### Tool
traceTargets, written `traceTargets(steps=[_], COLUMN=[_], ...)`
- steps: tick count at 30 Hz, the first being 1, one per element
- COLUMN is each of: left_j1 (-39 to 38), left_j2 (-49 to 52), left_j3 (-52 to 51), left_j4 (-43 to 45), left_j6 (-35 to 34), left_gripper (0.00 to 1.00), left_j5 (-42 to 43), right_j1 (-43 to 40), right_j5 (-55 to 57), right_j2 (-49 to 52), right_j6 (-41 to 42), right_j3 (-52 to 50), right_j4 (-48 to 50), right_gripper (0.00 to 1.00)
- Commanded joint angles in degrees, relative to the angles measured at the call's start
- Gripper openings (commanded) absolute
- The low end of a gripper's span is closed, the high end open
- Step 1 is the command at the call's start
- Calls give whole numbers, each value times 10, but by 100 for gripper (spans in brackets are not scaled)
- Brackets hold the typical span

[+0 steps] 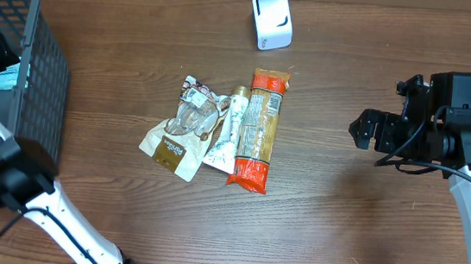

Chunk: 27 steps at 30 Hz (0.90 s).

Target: Scan the item barcode

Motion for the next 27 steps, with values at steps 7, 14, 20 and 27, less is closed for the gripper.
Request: traceTargets(steps=[7, 14, 20, 27], left_j1=[-12, -14, -9, 16], left_j2=[-207, -406, -621, -599], left_j3=[-80, -303, -583, -630], left_j4=[-16, 69, 338, 603], left_j6=[54, 79, 48, 28], left_gripper=[9, 27, 89, 100], left_j5=[25, 28, -17, -87], right_j1=[3, 3, 3, 3], right_j5=[-7, -7, -7, -7], right_j2=[-1, -1, -1, -1], right_j6=[0, -1, -3, -3], right_j3=[-3, -3, -3, -3], right_j4=[-9, -14, -14, -20], right_gripper=[100, 100, 100, 100])
